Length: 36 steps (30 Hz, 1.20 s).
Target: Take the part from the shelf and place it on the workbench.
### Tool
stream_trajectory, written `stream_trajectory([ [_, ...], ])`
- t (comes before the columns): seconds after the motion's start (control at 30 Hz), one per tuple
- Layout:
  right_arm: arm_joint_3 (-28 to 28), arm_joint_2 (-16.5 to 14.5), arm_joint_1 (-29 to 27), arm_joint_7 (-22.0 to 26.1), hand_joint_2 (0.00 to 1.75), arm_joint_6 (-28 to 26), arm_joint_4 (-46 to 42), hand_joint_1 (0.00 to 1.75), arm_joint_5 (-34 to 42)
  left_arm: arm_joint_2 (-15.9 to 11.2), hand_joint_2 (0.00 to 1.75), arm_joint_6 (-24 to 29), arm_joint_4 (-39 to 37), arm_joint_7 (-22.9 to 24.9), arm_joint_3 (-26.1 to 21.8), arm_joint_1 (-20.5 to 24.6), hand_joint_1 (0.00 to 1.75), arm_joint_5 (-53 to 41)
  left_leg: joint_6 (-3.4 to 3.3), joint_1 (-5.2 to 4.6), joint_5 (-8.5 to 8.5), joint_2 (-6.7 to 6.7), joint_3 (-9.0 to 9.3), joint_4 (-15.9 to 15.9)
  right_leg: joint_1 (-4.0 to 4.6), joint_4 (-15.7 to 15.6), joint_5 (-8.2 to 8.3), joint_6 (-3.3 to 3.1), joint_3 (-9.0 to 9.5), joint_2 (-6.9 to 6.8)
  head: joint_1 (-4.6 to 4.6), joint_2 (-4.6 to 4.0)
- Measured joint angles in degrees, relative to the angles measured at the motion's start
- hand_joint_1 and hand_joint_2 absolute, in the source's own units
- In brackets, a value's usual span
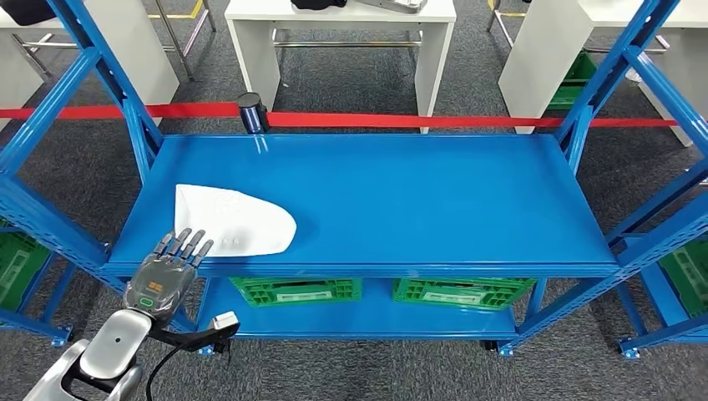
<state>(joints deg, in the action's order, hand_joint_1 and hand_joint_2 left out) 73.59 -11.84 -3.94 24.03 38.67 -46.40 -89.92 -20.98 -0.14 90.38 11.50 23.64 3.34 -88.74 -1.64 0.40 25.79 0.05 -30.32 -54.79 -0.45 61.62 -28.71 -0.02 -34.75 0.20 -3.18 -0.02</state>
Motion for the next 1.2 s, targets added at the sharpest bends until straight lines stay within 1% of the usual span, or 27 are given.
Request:
stream_trajectory([
  [0.07, 0.0, 0.0, 0.0, 0.0, 0.0, 0.1, 0.1, 0.0, 0.0, 0.1, 1.75, 0.7, 0.3, -0.4, 0.0, -0.2, 0.0, 0.0, -0.13, -0.11, -0.08, 0.09, -0.09, 0.0, -0.04, 8.1, -3.25, -0.19, -3.71, -0.02, 0.11, 0.0],
  [0.1, 0.0, 0.0, -0.1, 0.0, 0.0, 0.3, 0.1, 0.0, 0.0, 0.1, 1.75, 1.5, 0.5, -0.9, -0.1, -0.4, 0.0, 0.0, -0.13, -0.15, -0.08, 0.1, -0.12, 0.0, -0.08, 11.1, -4.2, -0.03, -5.13, -0.02, 0.13, 0.0],
  [0.13, 0.1, -0.1, -0.1, -0.1, 0.0, 0.6, 0.0, 0.0, 0.0, 0.2, 1.75, 2.5, 0.9, -1.5, -0.2, -0.7, 0.0, 0.0, -0.11, -0.17, -0.07, 0.07, -0.11, 0.0, -0.13, 12.2, -4.31, 0.31, -5.62, -0.03, 0.13, 0.0],
  [0.17, 0.2, -0.2, -0.2, -0.1, 0.0, 1.1, -0.2, 0.0, 0.0, 0.4, 1.75, 3.6, 1.6, -2.3, -0.6, -0.9, 0.0, 0.0, -0.05, -0.17, -0.03, 0.01, -0.06, -0.1, -0.22, 10.6, -3.38, 0.82, -4.78, -0.04, 0.14, 0.0],
  [0.2, 0.4, -0.3, -0.2, -0.2, 0.0, 1.6, -0.6, 0.0, 0.0, 0.8, 1.75, 4.6, 2.5, -3.3, -1.1, -1.1, 0.0, 0.0, 0.07, -0.16, 0.06, -0.06, -0.02, -0.2, -0.36, 6.7, -1.78, 1.35, -2.87, -0.06, 0.14, 0.0],
  [0.23, 0.6, -0.5, -0.2, -0.3, 0.0, 2.1, -1.1, 0.0, 0.0, 1.2, 1.75, 5.3, 3.6, -4.3, -2.0, -1.3, 0.0, 0.0, 0.28, -0.18, 0.22, -0.12, -0.06, -0.4, -0.49, 2.2, -0.23, 1.68, -0.7, -0.1, 0.15, 0.0],
  [0.27, 0.8, -0.8, -0.2, -0.4, 0.0, 2.6, -1.6, 0.0, 0.0, 1.6, 1.75, 5.8, 4.9, -5.2, -2.9, -1.5, 0.0, 0.0, 0.57, -0.31, 0.44, -0.17, -0.19, -0.8, -0.53, -1.6, 1.07, 1.67, 1.16, -0.09, 0.13, 0.0],
  [0.3, 1.0, -1.2, -0.1, -0.4, 0.0, 3.0, -2.2, 0.0, 0.0, 2.1, 1.75, 6.0, 6.3, -6.0, -4.0, -1.7, 0.0, 0.0, 0.86, -0.42, 0.63, -0.18, -0.35, -1.1, -0.5, -3.9, 1.78, 1.41, 2.28, -0.07, 0.11, 0.0],
  [0.37, 1.4, -1.8, -0.1, -0.4, 0.0, 3.6, -3.2, 0.0, 0.0, 2.9, 1.75, 6.2, 8.9, -7.3, -6.4, -1.8, 0.0, 0.0, 1.35, -0.53, 0.8, -0.19, -0.59, -1.4, -0.25, -4.7, 2.08, 0.47, 2.67, 0.04, 0.06, 0.0],
  [0.43, 1.8, -2.3, -0.1, -0.4, 0.0, 4.0, -4.1, 0.0, 0.0, 3.5, 1.75, 5.8, 11.1, -8.1, -8.7, -1.8, 0.0, 0.0, 1.82, -0.33, 1.23, -0.18, -0.84, -1.9, -0.42, -4.8, 2.22, -0.18, 2.69, 0.06, 0.05, 0.0],
  [0.47, 1.9, -2.5, -0.1, -0.3, 0.0, 4.0, -4.4, 0.0, 0.0, 3.7, 1.75, 5.4, 11.8, -8.4, -9.8, -1.7, 0.0, 0.0, 2.14, -0.25, 2.21, -0.16, -1.44, -3.2, -0.58, -4.8, 2.3, -0.46, 2.73, 0.06, -0.01, 0.0],
  [0.5, 2.0, -2.7, -0.1, -0.2, 0.0, 4.0, -4.7, 0.0, 0.0, 3.9, 1.75, 5.0, 12.2, -8.7, -10.8, -1.7, 0.0, 0.1, 2.46, -0.15, 3.79, -0.15, -2.63, -5.9, -0.7, -4.9, 2.33, -0.66, 2.76, 0.06, -0.08, 0.0],
  [0.57, 2.1, -2.9, -0.1, -0.1, 0.0, 4.0, -5.0, 0.0, 0.0, 4.3, 0.87, 4.6, 12.5, -9.3, -12.5, -1.6, 0.0, 0.3, 2.99, 0.05, 7.56, -0.13, -6.24, -13.7, -0.62, -4.8, 2.31, -0.9, 2.74, 0.06, -0.21, 0.0],
  [0.6, 2.2, -3.0, -0.1, -0.1, 0.0, 4.0, -5.1, 0.0, 0.0, 4.4, 0.44, 4.5, 12.5, -9.6, -12.9, -1.6, 0.0, 0.4, 3.12, 0.12, 8.82, -0.13, -7.76, -16.9, -0.57, -4.8, 2.3, -0.92, 2.71, 0.06, -0.21, 0.0],
  [0.63, 2.2, -3.0, -0.1, -0.1, 0.0, 4.0, -5.1, 0.0, 0.0, 4.5, 0.0, 4.5, 12.5, -9.8, -13.1, -1.6, 0.0, 0.6, 3.18, 0.17, 9.47, -0.13, -8.69, -18.9, -0.53, -4.8, 2.29, -0.93, 2.71, 0.06, -0.21, 0.0],
  [0.67, 2.3, -3.0, -0.1, 0.0, 0.0, 4.0, -5.1, 0.0, 0.0, 4.6, 0.0, 4.5, 12.5, -10.0, -13.2, -1.6, 0.0, 0.7, 3.19, 0.19, 9.67, -0.13, -9.08, -19.6, -0.51, -4.8, 2.29, -0.93, 2.71, 0.06, -0.21, 0.0],
  [0.8, 2.3, -3.0, -0.1, 0.0, 0.0, 4.0, -5.1, 0.0, 0.0, 4.8, 0.0, 4.5, 12.5, -10.4, -13.4, -1.6, 0.0, 1.2, 3.16, 0.2, 9.45, -0.13, -9.35, -20.1, -0.48, -4.8, 2.28, -0.94, 2.73, 0.06, -0.21, 0.0],
  [0.83, 2.3, -3.0, -0.1, 0.0, 0.0, 4.0, -5.1, 0.0, 0.0, 4.9, 0.0, 4.6, 12.5, -10.7, -13.5, -1.7, 0.0, 1.7, 3.12, 0.21, 9.11, -0.13, -9.31, -19.9, -0.45, -4.8, 2.27, -0.95, 2.75, 0.06, -0.21, 0.0],
  [0.87, 2.3, -3.1, -0.1, 0.0, 0.0, 3.9, -5.1, 0.0, 0.0, 5.0, 0.0, 4.9, 12.5, -11.6, -13.8, -1.7, 0.0, 3.2, 2.96, 0.2, 7.49, -0.13, -8.19, -17.5, -0.4, -4.8, 2.27, -0.95, 2.83, 0.09, -0.21, 0.0],
  [0.93, 2.4, -3.5, -0.1, 0.0, 0.0, 3.9, -5.6, 0.0, 0.0, 5.6, 0.0, 6.6, 12.9, -13.8, -14.2, -1.8, 0.0, 6.7, 2.1, -0.11, 3.51, -0.12, -3.97, -8.3, -0.12, -4.8, 2.31, -0.78, 2.78, 0.18, -0.19, 0.0],
  [0.97, 2.4, -3.8, 0.0, 0.0, 0.0, 3.9, -6.0, 0.0, 0.0, 5.9, 0.0, 7.3, 13.2, -14.7, -14.3, -1.8, 0.0, 8.2, 1.64, -0.31, 1.74, -0.12, -1.98, -3.9, -0.02, -4.9, 2.38, -0.55, 2.75, 0.21, -0.18, 0.0],
  [1.0, 2.4, -4.1, 0.0, 0.0, 0.0, 3.9, -6.4, 0.0, 0.0, 6.2, 0.0, 7.7, 13.6, -15.0, -14.3, -1.8, 0.0, 8.7, 1.15, -0.42, 1.11, -0.11, -0.92, -1.6, 0.1, -4.9, 2.44, -0.25, 2.68, 0.2, -0.17, 0.0],
  [1.03, 2.5, -4.3, 0.0, 0.0, 0.0, 3.9, -6.8, 0.0, 0.0, 6.3, 0.0, 7.5, 13.9, -14.9, -14.3, -1.9, 0.0, 8.7, 0.89, -0.34, 0.86, -0.07, -0.7, -1.2, 0.08, -4.7, 2.33, 0.02, 2.53, 0.18, -0.14, 0.0],
  [1.07, 2.5, -4.5, 0.0, 0.0, 0.0, 4.0, -7.1, 0.0, 0.0, 6.4, 0.0, 7.3, 14.2, -14.8, -14.3, -1.9, 0.0, 8.7, 0.55, -0.23, 0.56, 0.0, -0.46, -0.8, 0.06, -3.9, 1.76, 0.15, 2.09, 0.16, -0.11, 0.0],
  [1.1, 2.5, -4.5, 0.0, 0.0, 0.0, 4.0, -7.3, 0.0, 0.0, 6.6, 0.0, 7.1, 14.5, -14.7, -14.2, -2.0, 0.0, 8.7, 0.24, -0.1, 0.26, 0.07, -0.23, -0.5, 0.05, -1.8, 0.67, 0.12, 1.14, 0.14, -0.07, 0.0],
  [1.13, 2.5, -4.5, 0.0, -0.1, 0.0, 4.0, -7.4, 0.0, 0.0, 6.7, 0.0, 6.9, 14.6, -14.7, -14.2, -2.1, 0.0, 8.7, 0.07, -0.05, 0.12, 0.13, -0.17, -0.3, -0.02, 1.5, -0.88, -0.01, -0.42, 0.13, -0.03, 0.0],
  [1.2, 2.5, -4.5, 0.0, -0.2, 0.0, 4.0, -7.5, 0.0, 0.0, 7.0, 0.0, 6.7, 14.7, -14.6, -14.1, -2.4, 0.0, 8.8, -0.11, -0.1, 0.11, 0.14, -0.33, -0.3, -0.1, 9.5, -3.9, 0.02, -4.24, 0.12, -0.01, 0.0],
])
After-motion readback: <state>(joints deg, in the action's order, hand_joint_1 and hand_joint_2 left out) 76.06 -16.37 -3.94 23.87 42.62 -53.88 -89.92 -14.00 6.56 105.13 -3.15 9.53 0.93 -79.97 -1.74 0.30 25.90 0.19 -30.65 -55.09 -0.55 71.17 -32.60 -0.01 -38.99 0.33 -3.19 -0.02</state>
